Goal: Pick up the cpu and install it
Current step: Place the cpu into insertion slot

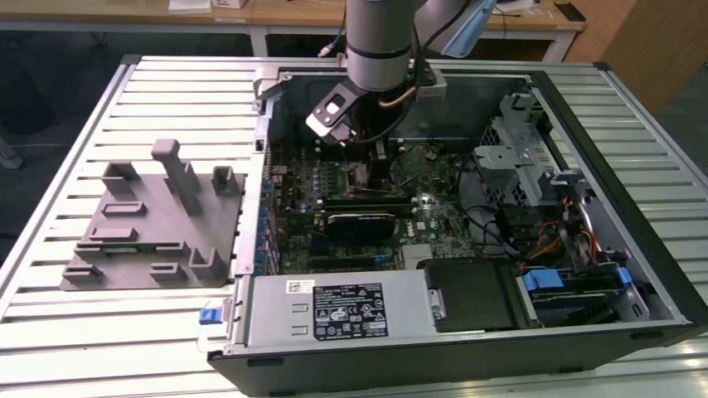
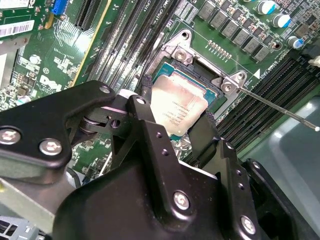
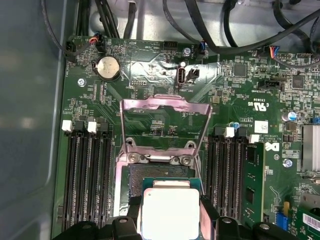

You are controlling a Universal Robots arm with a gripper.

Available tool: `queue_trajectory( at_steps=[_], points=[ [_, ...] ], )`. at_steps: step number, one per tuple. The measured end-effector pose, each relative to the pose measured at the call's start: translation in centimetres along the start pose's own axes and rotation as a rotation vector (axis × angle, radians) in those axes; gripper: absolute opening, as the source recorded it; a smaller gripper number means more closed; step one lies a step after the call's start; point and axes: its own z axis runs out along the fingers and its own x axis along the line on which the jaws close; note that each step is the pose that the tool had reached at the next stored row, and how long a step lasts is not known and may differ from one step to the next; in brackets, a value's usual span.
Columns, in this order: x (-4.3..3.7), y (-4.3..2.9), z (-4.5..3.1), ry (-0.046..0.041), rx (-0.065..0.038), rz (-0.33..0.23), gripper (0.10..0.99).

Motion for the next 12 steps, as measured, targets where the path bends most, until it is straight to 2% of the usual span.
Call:
queue_trajectory(
  at_steps=[12],
  points=[
    [0.46,-0.01,0.55,0.0001,0.000,0.000,0.541]
  ],
)
